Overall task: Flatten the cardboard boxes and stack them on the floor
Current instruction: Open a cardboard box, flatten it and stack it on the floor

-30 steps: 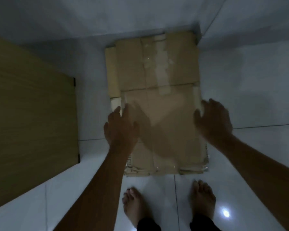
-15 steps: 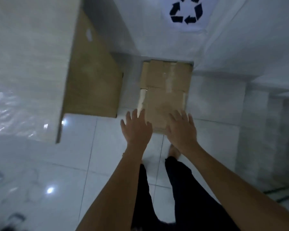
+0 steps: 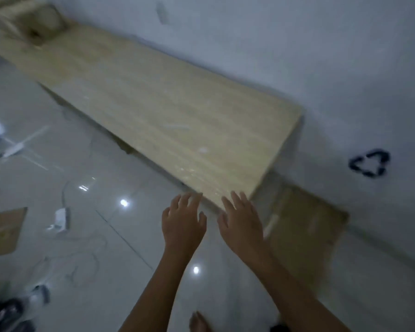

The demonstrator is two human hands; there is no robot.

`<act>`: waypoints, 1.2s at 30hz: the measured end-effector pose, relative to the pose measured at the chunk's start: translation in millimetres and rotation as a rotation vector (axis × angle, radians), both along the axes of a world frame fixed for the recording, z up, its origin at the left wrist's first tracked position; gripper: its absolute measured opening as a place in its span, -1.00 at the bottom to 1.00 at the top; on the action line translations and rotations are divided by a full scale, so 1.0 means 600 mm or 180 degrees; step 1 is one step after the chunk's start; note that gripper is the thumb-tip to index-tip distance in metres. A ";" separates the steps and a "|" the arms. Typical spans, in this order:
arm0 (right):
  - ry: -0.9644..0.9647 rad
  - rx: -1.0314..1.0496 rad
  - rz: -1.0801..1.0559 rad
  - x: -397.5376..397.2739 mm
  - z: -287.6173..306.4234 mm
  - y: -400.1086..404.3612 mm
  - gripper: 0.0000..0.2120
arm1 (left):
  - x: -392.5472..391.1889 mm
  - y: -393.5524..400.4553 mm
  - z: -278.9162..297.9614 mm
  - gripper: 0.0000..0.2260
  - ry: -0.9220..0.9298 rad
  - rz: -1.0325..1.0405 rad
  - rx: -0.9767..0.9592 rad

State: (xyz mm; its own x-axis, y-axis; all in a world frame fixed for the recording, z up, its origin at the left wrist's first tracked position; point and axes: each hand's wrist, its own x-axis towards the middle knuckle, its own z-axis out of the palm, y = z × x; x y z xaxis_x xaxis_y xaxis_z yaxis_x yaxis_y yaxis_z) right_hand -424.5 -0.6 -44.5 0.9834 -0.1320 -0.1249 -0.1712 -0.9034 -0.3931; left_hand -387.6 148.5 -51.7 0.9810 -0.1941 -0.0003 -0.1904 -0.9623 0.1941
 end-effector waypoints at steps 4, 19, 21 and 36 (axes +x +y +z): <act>-0.0106 -0.0206 0.0446 0.123 0.070 0.145 -0.49 | 0.097 0.161 0.059 -0.54 -0.0135 0.0416 0.0070; -0.0944 0.0075 0.0941 0.695 0.241 0.546 -0.50 | 0.612 0.584 0.247 -0.47 -0.0972 0.1040 -0.0117; -0.0991 0.0262 0.0970 0.788 0.261 0.603 -0.51 | 0.699 0.641 0.274 -0.47 -0.1025 0.1121 -0.0115; -0.0838 0.0406 0.1162 1.383 0.196 1.003 -0.50 | 1.260 1.076 0.240 -0.49 -0.1007 0.1167 -0.0314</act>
